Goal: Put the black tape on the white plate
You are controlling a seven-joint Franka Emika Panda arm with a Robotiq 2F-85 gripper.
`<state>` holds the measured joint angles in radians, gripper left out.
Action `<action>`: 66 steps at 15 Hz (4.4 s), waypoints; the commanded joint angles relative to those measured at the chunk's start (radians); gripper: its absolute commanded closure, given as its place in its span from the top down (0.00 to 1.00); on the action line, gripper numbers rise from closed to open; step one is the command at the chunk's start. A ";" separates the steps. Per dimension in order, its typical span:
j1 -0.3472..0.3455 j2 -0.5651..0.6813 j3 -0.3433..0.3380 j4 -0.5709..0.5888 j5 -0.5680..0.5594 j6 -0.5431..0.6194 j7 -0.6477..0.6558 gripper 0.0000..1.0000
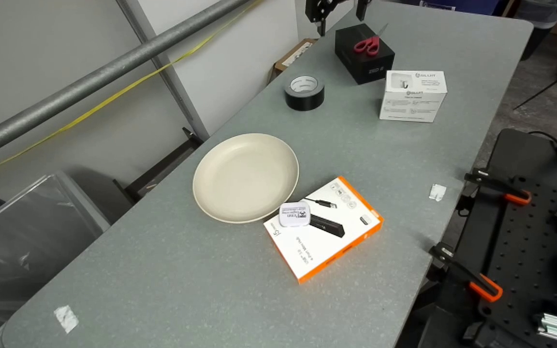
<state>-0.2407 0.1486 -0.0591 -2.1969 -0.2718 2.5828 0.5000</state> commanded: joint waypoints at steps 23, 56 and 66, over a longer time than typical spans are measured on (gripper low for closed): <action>0.185 0.843 -0.108 0.907 0.288 -0.293 0.036 0.53; 0.365 0.505 0.133 0.474 0.201 -0.289 -0.579 0.07; 0.365 0.529 0.140 0.489 0.162 -0.355 -0.720 0.68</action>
<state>0.1353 0.6813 0.0699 -1.7209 -0.0790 2.2579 -0.1879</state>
